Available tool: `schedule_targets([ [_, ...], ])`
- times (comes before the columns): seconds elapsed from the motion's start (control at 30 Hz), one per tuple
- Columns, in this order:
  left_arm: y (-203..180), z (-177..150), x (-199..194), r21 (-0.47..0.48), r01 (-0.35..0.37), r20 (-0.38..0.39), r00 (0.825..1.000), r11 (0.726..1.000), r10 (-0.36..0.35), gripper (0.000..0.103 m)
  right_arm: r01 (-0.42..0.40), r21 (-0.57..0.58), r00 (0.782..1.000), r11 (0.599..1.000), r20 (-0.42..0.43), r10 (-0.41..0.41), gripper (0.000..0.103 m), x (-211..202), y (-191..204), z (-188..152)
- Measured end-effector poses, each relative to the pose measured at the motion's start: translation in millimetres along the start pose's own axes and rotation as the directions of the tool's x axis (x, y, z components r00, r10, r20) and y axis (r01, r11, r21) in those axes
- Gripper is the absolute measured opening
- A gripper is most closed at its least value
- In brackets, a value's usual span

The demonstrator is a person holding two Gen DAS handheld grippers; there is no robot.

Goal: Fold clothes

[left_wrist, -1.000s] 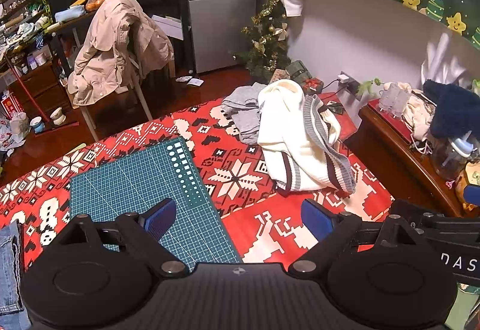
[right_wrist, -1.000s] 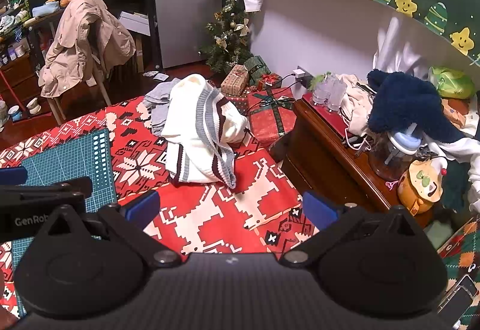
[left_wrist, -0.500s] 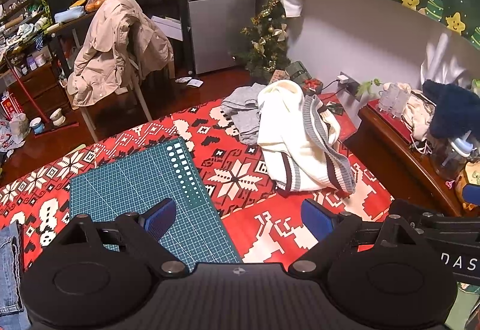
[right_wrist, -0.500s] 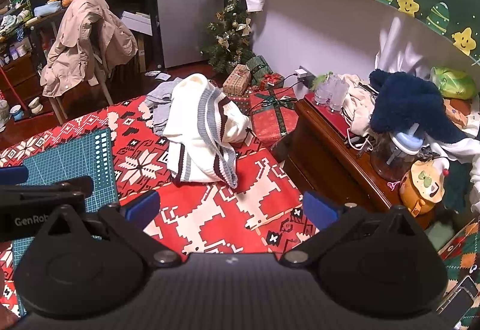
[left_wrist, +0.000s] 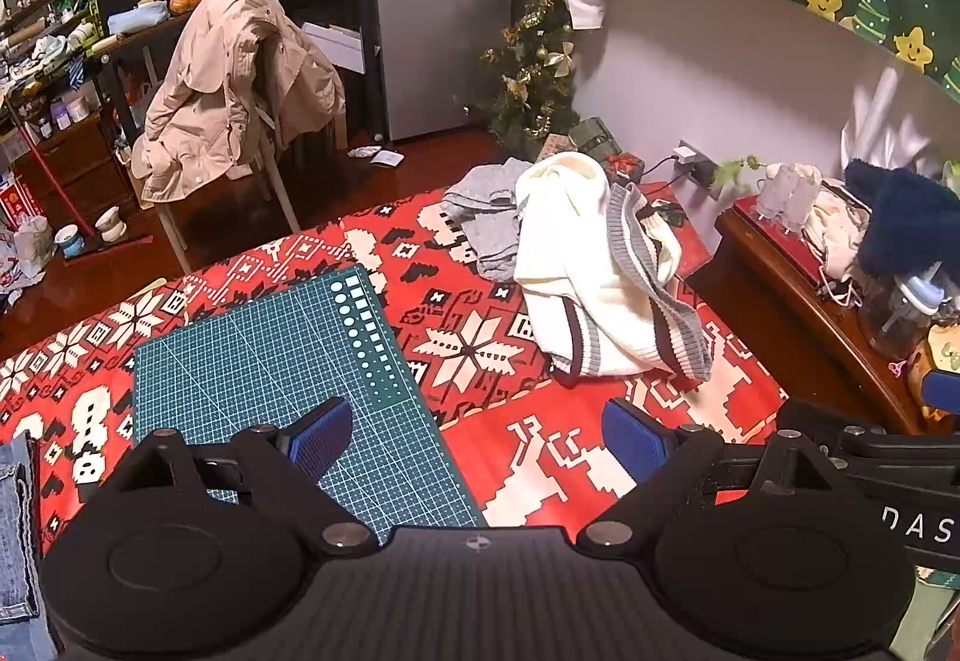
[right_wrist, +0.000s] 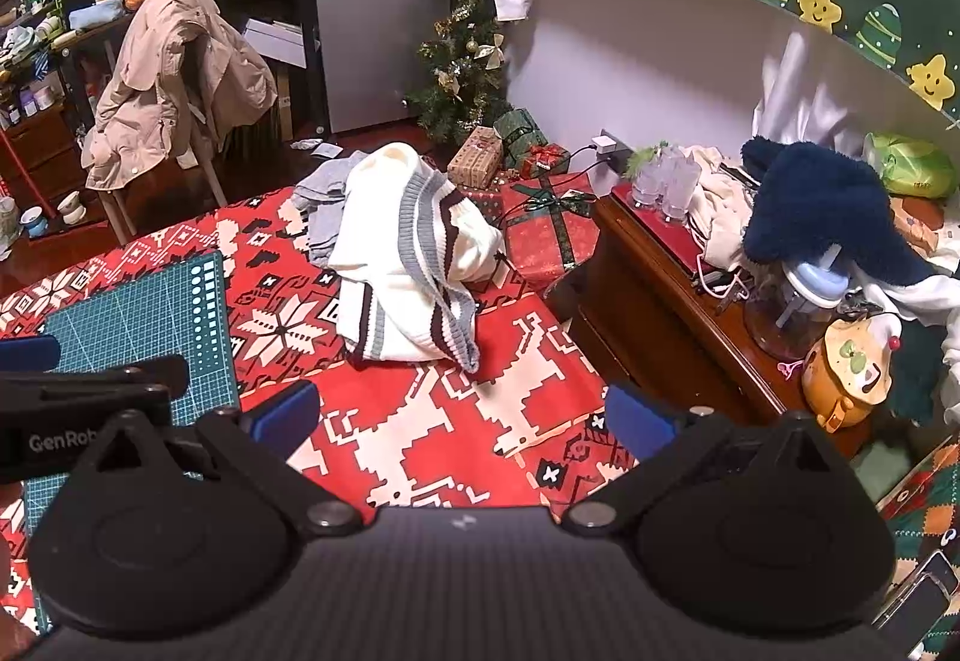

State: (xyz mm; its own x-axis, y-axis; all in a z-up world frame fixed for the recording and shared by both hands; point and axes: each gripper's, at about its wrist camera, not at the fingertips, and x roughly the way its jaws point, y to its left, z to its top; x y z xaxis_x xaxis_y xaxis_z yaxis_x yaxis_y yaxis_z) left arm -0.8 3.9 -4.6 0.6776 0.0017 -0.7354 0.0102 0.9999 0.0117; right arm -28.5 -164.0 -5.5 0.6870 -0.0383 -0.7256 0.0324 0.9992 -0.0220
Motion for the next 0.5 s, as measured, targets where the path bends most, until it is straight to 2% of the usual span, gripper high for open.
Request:
schedule_targets([
  [0.5,0.4,-2.3,1.2,-0.001,0.002,0.000,1.000,1.000,-0.002,0.090,0.008,-0.003,1.000,1.000,-0.002,-0.008,0.102,2.7,1.0,-2.1],
])
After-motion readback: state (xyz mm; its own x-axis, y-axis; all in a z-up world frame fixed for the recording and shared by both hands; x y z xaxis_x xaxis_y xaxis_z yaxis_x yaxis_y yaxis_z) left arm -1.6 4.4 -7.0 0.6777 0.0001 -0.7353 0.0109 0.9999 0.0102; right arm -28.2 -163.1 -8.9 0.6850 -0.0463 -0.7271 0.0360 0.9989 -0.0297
